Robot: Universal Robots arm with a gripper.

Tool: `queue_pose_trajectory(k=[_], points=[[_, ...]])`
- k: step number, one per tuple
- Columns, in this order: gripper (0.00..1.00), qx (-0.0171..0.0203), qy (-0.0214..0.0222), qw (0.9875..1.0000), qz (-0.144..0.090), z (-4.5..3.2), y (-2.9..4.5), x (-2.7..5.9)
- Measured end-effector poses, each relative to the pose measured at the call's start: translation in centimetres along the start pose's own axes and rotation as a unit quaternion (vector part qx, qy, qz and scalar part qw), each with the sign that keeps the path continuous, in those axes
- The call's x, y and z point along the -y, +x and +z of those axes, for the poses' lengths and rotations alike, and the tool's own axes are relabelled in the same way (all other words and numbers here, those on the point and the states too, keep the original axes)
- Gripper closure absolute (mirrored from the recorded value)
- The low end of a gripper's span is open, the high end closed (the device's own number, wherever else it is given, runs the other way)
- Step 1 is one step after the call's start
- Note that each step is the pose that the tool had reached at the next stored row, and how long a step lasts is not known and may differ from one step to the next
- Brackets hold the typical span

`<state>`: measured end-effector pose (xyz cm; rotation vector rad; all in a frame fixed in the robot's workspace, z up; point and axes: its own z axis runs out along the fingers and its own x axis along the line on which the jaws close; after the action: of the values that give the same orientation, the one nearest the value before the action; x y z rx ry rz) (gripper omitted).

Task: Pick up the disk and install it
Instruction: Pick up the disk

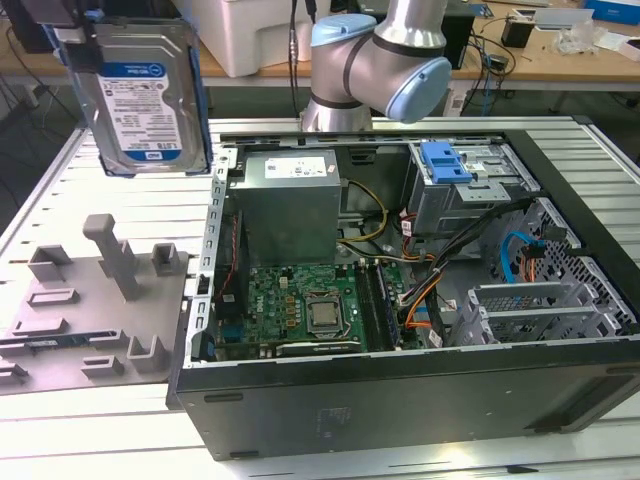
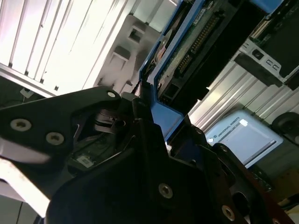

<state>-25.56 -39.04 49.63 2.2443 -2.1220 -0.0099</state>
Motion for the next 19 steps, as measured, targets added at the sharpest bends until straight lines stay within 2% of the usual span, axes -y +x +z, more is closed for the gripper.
queue_pose_trajectory(k=[3, 4, 5, 7, 9, 11, 13, 17, 19], points=[[0.63, 0.0001, -0.0014, 1.0, 0.0, -0.08, 0.46, 1.35], [0.63, 0.0001, -0.0021, 1.0, 0.0, -0.13, 0.68, 1.97], [0.63, 0.0002, -0.0033, 1.0, 0.0, -0.22, 1.11, 3.24], [0.63, 0.0002, -0.0043, 1.0, 0.0, -0.29, 1.46, 4.25], [0.63, 0.0003, -0.0056, 1.0, 0.0, -0.38, 1.98, 5.64], [0.63, 0.0004, -0.0065, 1.0, 0.0, -0.43, 2.37, 6.57], [0.63, 0.0005, -0.0083, 1.0, 0.0, -0.53, 3.22, 8.45], [0.63, 0.0005, -0.0097, 1.0, 0.0, -0.64, 4.11, 10.29], [0.63, 0.0006, -0.0106, 0.9999, 0.0, -0.73, 4.96, 11.83]])
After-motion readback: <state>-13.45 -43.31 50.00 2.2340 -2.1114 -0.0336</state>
